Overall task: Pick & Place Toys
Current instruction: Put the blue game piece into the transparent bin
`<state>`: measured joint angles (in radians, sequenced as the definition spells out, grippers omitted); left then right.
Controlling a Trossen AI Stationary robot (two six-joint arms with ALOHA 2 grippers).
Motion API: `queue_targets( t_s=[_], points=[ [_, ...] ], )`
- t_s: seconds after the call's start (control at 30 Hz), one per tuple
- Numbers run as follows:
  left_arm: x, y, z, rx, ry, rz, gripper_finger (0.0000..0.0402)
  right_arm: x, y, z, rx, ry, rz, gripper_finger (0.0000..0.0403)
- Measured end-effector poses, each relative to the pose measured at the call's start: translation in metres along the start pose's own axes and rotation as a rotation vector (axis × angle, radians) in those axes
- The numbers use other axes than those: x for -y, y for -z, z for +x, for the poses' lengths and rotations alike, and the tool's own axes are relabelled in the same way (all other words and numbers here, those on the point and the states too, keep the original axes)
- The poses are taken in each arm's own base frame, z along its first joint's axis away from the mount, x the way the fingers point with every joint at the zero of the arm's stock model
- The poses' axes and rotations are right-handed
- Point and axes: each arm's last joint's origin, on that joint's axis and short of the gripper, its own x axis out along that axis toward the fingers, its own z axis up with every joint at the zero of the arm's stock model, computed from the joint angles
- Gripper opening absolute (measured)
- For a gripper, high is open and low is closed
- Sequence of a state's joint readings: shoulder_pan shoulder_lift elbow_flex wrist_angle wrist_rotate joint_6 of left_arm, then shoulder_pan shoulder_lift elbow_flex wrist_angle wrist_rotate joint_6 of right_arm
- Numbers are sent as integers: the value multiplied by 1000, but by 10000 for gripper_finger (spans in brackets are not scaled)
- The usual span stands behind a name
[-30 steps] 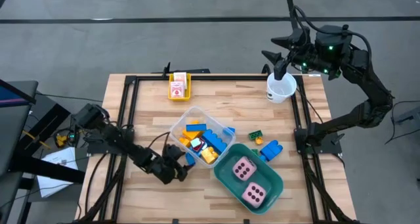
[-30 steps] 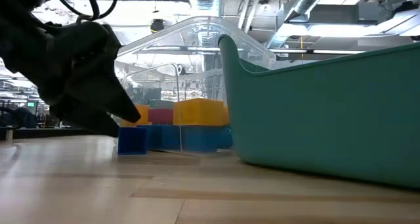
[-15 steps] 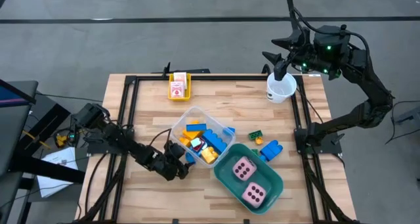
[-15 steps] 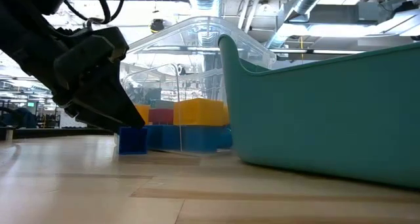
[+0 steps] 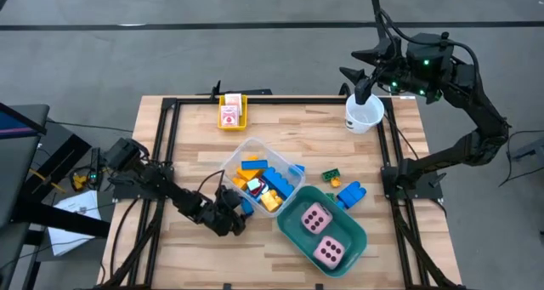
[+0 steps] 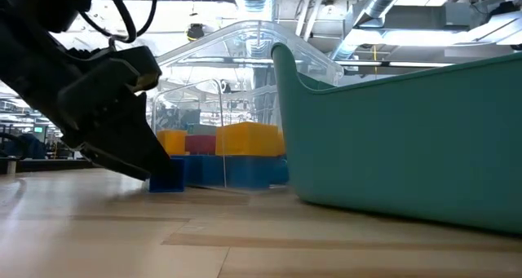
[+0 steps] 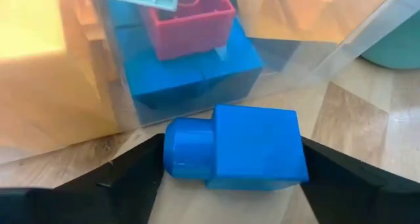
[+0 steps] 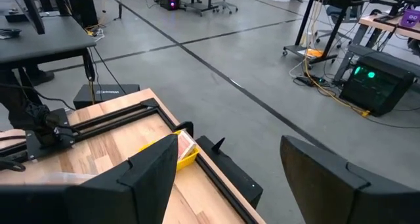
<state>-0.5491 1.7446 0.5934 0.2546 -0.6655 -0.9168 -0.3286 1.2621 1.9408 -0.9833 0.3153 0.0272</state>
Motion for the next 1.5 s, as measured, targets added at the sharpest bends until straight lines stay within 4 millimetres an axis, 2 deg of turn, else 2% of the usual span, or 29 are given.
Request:
queue_targets(
  t_s=[0.13, 0.27, 0.4, 0.5, 0.6, 0.7, 0.8, 0.87, 0.93, 1.0, 1.1, 1.2, 1.37, 1.5],
  points=[
    [0, -1, -1, -16, 14, -3, 267, 0, 0, 0, 4, 0, 2, 260],
    [4, -5, -8, -87, 98, -18, 261, 0, 0, 0, 4, 0, 12, 260],
    [8, -14, -30, -155, 189, -11, 261, 0, 0, 0, 4, 0, 18, 260],
    [11, -26, -59, -182, 293, 8, 261, 0, 0, 0, 4, 0, 27, 260],
    [10, -45, -96, -154, 430, 6, 261, 0, 0, 0, 4, 0, 40, 260],
    [-1, -72, -128, -65, 515, -24, 261, 0, 0, 0, 4, 0, 54, 260],
    [-17, -109, -153, 59, 510, 25, 261, -2, 0, -1, 5, -10, 54, 260],
    [-28, -133, -161, 149, 450, 108, 261, -3, 0, 0, 4, -15, 53, 260],
    [-39, -154, -158, 209, 355, 179, 261, -3, 0, 0, -3, -15, 54, 260],
    [-52, -171, -148, 241, 272, 215, 261, -3, 3, 0, -32, -12, 63, 260],
    [-71, -193, -125, 241, 179, 260, 265, -2, 10, 0, -104, -4, 90, 260],
    [-87, -207, -96, 205, 144, 277, 266, -3, 23, 4, -202, 17, 141, 260],
    [-97, -203, -50, 55, 184, 330, 264, -7, 59, 19, -459, 84, 193, 260],
    [-94, -195, -31, -11, 225, 396, 269, -20, 91, 36, -618, 112, 186, 260]
  ],
)
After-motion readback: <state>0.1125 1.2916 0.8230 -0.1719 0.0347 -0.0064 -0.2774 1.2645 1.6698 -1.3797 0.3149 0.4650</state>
